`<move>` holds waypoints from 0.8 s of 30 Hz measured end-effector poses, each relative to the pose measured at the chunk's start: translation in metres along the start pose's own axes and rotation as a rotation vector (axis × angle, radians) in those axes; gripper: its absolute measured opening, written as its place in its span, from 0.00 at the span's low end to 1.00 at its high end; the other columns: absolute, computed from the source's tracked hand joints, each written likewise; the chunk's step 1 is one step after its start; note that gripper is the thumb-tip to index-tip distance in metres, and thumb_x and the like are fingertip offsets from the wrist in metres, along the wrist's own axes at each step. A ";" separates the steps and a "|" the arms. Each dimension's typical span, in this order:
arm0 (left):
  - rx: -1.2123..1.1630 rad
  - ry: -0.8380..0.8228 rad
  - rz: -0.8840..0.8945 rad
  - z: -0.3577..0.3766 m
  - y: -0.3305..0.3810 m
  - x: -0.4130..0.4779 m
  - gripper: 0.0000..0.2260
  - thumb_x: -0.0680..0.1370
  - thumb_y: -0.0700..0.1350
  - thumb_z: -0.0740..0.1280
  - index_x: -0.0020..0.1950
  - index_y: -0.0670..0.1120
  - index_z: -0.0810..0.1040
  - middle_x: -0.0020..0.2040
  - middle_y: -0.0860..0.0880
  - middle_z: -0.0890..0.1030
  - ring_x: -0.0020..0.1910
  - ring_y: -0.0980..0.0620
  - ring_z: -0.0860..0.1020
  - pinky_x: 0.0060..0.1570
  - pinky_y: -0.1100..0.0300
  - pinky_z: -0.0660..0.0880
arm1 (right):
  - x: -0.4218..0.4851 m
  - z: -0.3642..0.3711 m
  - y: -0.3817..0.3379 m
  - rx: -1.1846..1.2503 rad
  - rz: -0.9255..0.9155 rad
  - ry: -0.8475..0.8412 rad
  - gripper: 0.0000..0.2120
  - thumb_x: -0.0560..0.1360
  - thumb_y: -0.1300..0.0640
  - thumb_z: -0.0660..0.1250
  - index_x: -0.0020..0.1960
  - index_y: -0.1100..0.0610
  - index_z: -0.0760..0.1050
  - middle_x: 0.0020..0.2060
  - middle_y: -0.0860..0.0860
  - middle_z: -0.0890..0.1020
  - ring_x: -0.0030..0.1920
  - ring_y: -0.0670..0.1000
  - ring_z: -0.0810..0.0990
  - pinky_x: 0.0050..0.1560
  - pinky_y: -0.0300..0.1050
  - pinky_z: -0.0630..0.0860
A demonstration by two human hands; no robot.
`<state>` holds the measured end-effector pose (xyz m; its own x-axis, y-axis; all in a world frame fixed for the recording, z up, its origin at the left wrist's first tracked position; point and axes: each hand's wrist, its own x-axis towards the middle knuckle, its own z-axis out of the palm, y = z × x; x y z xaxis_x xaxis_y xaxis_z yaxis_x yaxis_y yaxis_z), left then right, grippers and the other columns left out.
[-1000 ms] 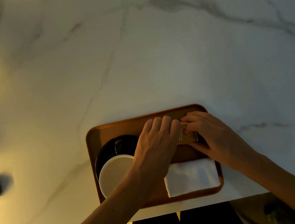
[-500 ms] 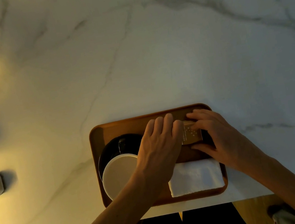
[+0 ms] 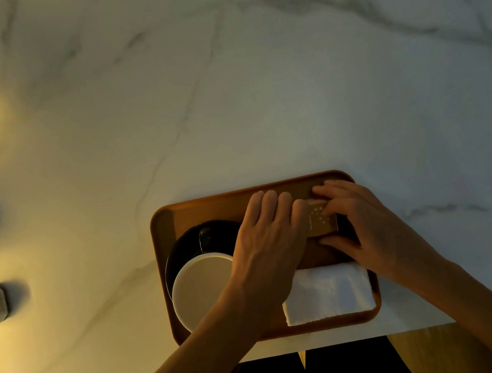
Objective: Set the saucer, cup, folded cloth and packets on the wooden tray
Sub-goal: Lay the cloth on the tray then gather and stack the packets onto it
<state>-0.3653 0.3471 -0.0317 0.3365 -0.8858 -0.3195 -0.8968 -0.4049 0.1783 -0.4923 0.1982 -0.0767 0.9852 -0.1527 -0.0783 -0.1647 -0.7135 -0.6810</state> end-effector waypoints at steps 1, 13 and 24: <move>0.020 -0.005 -0.009 -0.002 0.000 -0.002 0.24 0.65 0.47 0.78 0.56 0.44 0.74 0.54 0.45 0.78 0.55 0.45 0.77 0.65 0.49 0.71 | -0.001 -0.001 -0.001 0.004 -0.004 -0.006 0.24 0.71 0.48 0.69 0.62 0.56 0.67 0.68 0.55 0.72 0.73 0.52 0.64 0.72 0.49 0.65; -0.700 0.392 -0.849 -0.032 -0.075 -0.072 0.13 0.82 0.50 0.59 0.65 0.49 0.71 0.63 0.48 0.76 0.62 0.49 0.73 0.61 0.50 0.71 | -0.021 -0.017 -0.024 0.530 0.672 0.316 0.21 0.81 0.46 0.55 0.72 0.49 0.66 0.67 0.45 0.74 0.66 0.43 0.73 0.66 0.44 0.71; -1.230 0.318 -1.132 -0.001 -0.075 -0.119 0.22 0.79 0.55 0.55 0.47 0.40 0.79 0.41 0.37 0.81 0.41 0.40 0.78 0.42 0.42 0.75 | -0.036 -0.008 -0.036 1.127 0.943 0.311 0.30 0.79 0.36 0.42 0.74 0.49 0.63 0.62 0.39 0.75 0.66 0.43 0.71 0.70 0.45 0.62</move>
<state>-0.3377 0.4822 -0.0063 0.7802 0.0024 -0.6255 0.4985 -0.6066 0.6193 -0.5223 0.2242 -0.0436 0.4686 -0.4820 -0.7403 -0.4503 0.5906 -0.6696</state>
